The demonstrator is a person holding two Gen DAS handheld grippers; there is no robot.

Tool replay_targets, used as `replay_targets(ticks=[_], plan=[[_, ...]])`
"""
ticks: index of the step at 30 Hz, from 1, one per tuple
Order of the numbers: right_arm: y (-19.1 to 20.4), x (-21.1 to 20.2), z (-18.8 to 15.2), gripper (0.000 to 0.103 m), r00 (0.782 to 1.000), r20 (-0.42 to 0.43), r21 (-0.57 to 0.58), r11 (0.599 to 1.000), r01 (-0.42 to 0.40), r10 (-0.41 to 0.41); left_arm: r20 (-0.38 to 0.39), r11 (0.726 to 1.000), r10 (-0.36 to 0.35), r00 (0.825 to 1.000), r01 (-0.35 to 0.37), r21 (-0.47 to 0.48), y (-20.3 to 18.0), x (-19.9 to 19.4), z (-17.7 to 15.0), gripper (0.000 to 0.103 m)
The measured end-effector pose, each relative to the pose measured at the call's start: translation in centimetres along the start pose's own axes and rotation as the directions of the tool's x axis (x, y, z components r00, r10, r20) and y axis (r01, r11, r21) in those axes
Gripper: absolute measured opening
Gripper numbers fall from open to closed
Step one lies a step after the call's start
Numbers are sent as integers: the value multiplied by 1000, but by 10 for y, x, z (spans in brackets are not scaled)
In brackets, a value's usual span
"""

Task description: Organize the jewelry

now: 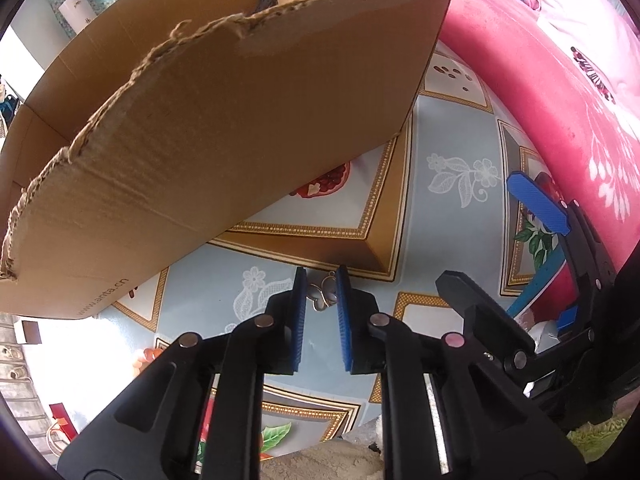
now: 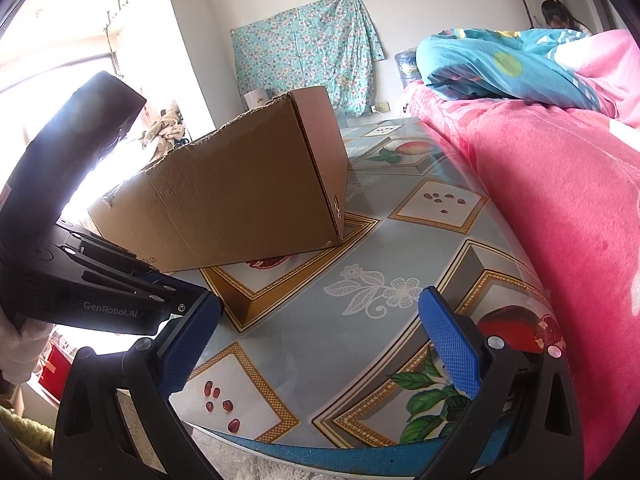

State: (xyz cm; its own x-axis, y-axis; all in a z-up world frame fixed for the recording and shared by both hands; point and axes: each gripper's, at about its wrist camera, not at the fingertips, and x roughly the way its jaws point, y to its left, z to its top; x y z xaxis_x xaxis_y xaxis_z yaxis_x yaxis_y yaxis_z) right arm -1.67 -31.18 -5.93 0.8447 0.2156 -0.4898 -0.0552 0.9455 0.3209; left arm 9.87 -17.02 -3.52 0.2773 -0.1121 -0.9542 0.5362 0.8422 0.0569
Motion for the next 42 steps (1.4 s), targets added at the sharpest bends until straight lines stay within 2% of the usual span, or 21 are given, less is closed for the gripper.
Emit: replay_targets(ticks=[4, 5, 7, 14, 19, 22, 23, 25, 30, 34, 37, 41, 42], plan=[[0, -1, 0, 97, 1000, 2, 7, 1000, -4, 4, 8, 1000, 1, 1000, -1, -1, 1, 1, 1, 12], [-1, -1, 0, 97, 1000, 3, 7, 1000, -5, 5, 9, 1000, 2, 1000, -2, 8, -5, 0, -3, 5], [0, -1, 0, 97, 1000, 2, 9, 1000, -5, 5, 16, 999, 25, 1000, -26, 27, -15, -1, -10, 5], [-1, -1, 0, 97, 1000, 3, 13, 1000, -7, 7, 26, 999, 23, 999, -24, 29, -23, -4, -12, 5], [0, -1, 2, 97, 1000, -4, 10, 1000, 5, -5, 47, 1000, 8, 999, -9, 19, -15, -6, -25, 5], [2, -1, 4, 97, 1000, -10, 4, 1000, 20, -20, 73, 1000, -6, 997, 6, 4, -5, -9, -35, 5], [4, -1, 5, 97, 1000, -12, -1, 1000, 29, -29, 88, 1000, -14, 996, 14, -4, -1, -11, -38, 0], [8, -1, 7, 97, 998, -18, -22, 998, 52, -53, 124, 999, -40, 992, 43, -25, 10, -15, -46, 0], [29, -1, 18, 97, 996, -48, -124, 989, 75, -81, 235, 989, -103, 966, 124, -76, 41, -33, -67, 0], [56, 6, 31, 97, 993, -115, -217, 976, 10, -36, 303, 978, -122, 945, 167, -127, 68, -46, -93, 0], [75, 18, 35, 96, 978, -207, -243, 968, -60, 9, 338, 975, -99, 936, 160, -156, 86, -56, -114, 1], [89, 33, 36, 91, 946, -322, -244, 963, -119, 35, 367, 971, -47, 929, 129, -203, 107, -65, -132, 21], [93, 36, 36, 90, 939, -343, -256, 959, -124, 30, 369, 970, -39, 929, 124, -208, 113, -65, -135, 22]])
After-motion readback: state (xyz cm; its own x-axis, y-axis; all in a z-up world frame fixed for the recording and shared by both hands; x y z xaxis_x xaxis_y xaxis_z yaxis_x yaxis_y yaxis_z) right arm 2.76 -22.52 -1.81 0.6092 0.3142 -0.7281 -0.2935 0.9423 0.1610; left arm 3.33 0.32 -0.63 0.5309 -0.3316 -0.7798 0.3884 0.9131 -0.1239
